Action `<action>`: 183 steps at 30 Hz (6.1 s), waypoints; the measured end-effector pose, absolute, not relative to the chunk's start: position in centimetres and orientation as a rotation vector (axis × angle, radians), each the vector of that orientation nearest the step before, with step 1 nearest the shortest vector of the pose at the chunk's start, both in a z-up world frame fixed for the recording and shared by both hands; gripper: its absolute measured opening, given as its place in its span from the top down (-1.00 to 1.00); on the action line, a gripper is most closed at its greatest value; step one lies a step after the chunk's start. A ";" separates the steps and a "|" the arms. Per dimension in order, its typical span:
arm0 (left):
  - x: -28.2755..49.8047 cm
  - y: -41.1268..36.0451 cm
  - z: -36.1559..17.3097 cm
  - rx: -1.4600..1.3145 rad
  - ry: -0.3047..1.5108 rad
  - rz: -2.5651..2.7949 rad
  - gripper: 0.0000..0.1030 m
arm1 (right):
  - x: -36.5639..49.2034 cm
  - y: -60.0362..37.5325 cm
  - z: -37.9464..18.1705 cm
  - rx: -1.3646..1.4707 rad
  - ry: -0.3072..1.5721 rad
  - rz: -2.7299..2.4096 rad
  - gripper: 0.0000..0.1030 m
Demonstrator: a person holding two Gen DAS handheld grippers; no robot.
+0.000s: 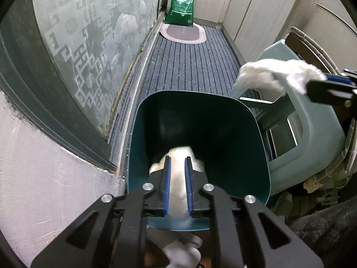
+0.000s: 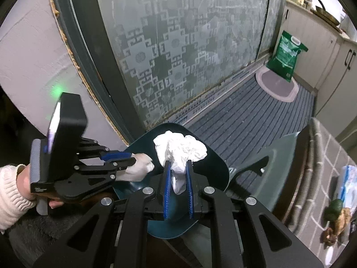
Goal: Collect trash
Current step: 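Carry the tissues to the teal bin and open both grippers to drop them, then move the right gripper back to the table and grasp the white bottle cap, then grasp the brown walnut shell with the left gripper, then carry the shell and cap to the bin and release both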
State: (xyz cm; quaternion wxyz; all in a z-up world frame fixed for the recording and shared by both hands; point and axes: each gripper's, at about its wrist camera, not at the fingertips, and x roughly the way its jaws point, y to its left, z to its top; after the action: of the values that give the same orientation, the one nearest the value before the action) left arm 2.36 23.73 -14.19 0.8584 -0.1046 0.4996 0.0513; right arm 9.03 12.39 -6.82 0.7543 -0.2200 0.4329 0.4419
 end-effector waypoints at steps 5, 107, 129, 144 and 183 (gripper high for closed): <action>1.8 24.0 -12.8 -0.208 1.010 0.121 0.57 | 9.2 13.5 -8.4 -0.493 0.982 0.953 0.75; 6.9 3.1 0.6 -0.051 0.664 -0.095 -0.18 | 14.4 -12.1 -4.9 -0.184 0.886 0.667 0.14; 11.4 -2.4 -5.0 0.038 0.838 -0.210 0.33 | 14.9 -16.3 -3.6 -0.104 0.853 0.643 0.41; 14.0 -3.7 -5.7 0.053 0.845 -0.171 0.33 | 13.8 -18.8 -2.8 -0.082 0.829 0.647 0.41; 8.3 10.2 -3.8 -0.156 0.798 0.008 0.57 | 12.4 -6.8 -0.8 -0.179 0.802 0.783 0.41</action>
State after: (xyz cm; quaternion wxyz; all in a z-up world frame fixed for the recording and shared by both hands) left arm 8.31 10.25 -3.81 0.9184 -0.0761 0.3882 0.0037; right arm 12.42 -6.81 -0.76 0.8434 -0.0847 0.3796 0.3707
